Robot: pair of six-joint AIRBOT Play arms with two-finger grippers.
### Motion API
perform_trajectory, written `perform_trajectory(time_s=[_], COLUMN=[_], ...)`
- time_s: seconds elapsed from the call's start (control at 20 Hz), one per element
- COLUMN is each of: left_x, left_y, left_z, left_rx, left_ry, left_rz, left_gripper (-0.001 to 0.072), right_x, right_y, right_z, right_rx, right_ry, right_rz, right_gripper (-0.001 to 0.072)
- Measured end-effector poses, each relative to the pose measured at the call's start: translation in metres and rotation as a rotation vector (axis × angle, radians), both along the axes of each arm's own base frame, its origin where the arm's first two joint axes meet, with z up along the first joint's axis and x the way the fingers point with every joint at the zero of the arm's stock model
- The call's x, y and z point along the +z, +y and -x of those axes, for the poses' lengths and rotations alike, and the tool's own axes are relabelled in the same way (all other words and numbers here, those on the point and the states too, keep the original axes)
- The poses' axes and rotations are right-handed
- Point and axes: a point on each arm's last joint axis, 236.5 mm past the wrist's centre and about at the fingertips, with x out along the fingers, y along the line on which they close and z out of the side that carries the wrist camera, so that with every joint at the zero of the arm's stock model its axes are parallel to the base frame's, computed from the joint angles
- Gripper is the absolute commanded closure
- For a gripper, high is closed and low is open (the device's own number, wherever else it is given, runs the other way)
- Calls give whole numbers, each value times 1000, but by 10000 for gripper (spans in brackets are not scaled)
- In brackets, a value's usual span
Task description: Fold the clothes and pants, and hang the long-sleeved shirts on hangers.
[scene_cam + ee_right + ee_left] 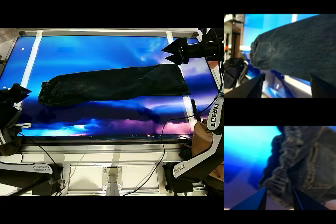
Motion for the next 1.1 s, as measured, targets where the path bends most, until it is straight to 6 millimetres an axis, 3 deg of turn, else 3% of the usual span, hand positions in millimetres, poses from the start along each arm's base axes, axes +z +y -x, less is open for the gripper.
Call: perform_trajectory(time_s=[0.1, 0.25, 0.6, 0.75, 1.1], left_x=[-12, -24, -35, -42, -32], left_y=[-2, -5, -26, -34, -5], left_z=[3, -1, -45, -54, -66], left_rx=[-35, -63, -77, -88, -52], left_ry=[44, 84, 51, 50, 18], left_rz=[9, 26, 115, 131, 67], left_gripper=[287, 275, 275, 276, 275], right_x=[0, 0, -2, -3, -3], right_y=[7, 20, 53, 63, 70], right_z=[2, 4, 11, 14, 15], right_rx=[16, 43, 109, 129, 143], right_ry=[3, 6, 11, 12, 11], right_rz=[-2, -4, 7, 11, 13], right_gripper=[82, 82, 84, 85, 85])
